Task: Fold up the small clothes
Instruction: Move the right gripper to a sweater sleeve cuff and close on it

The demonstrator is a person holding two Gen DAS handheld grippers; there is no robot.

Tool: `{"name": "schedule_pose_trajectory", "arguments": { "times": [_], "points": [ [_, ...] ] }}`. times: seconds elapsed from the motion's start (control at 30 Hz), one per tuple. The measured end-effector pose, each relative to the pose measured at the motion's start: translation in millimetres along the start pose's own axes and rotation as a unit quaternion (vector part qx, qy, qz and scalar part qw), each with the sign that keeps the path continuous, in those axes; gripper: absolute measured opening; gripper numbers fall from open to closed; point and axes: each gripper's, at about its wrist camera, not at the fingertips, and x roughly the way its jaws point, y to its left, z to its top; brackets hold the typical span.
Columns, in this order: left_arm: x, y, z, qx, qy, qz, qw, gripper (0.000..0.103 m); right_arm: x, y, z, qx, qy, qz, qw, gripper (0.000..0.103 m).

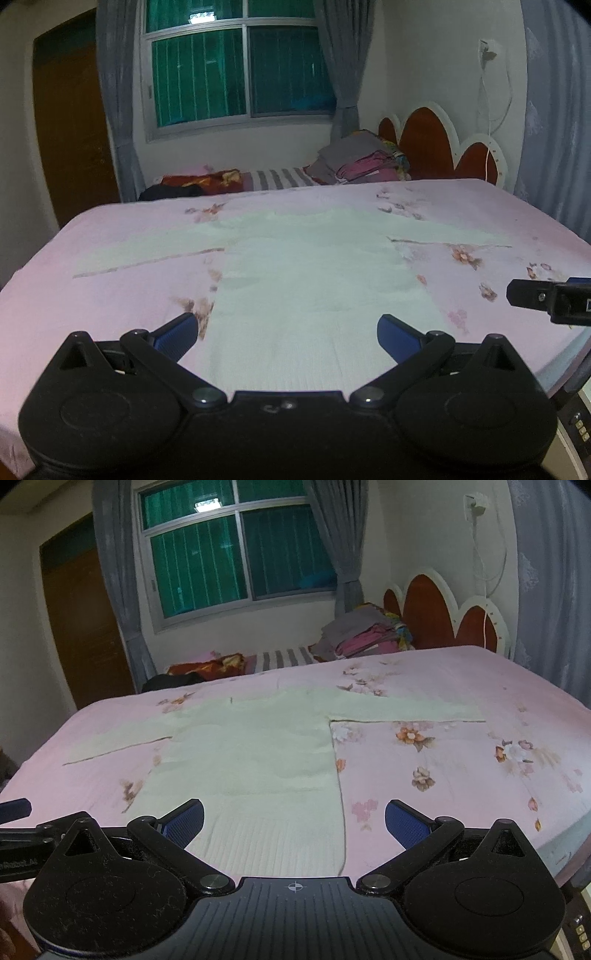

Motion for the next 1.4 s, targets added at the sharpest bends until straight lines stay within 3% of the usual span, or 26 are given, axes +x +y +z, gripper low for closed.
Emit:
{"name": "schedule_pose_trajectory", "arguments": {
  "times": [0.13, 0.4, 0.6, 0.77, 1.0, 1.33, 1.4],
  "points": [
    [27, 5, 19, 0.002, 0.002, -0.034, 0.9994, 0.103, 27, -1, 20, 0.011, -0.007, -0.013, 1.000, 0.103],
    [73, 17, 51, 0.010, -0.005, -0.064, 0.9979, 0.103, 68, -4, 55, 0.030, -0.025, -0.046, 0.998, 0.103],
    [104, 3, 61, 0.026, -0.011, -0.080, 0.9964, 0.103, 89, -18, 72, 0.037, -0.028, -0.077, 0.996, 0.103],
    [134, -11, 69, 0.010, -0.003, -0.095, 0.9954, 0.103, 106, -44, 82, 0.046, -0.031, -0.093, 0.994, 0.103],
    [189, -35, 89, 0.015, 0.009, -0.062, 0.9979, 0.103, 153, -114, 105, 0.085, -0.059, -0.100, 0.990, 0.103],
    [289, -100, 122, 0.013, 0.064, -0.017, 0.9977, 0.103, 240, -271, 138, 0.158, -0.049, -0.142, 0.976, 0.102],
    [300, -111, 123, 0.018, 0.075, -0.010, 0.9970, 0.103, 258, -300, 139, 0.170, -0.037, -0.147, 0.974, 0.084]
  ]
}}
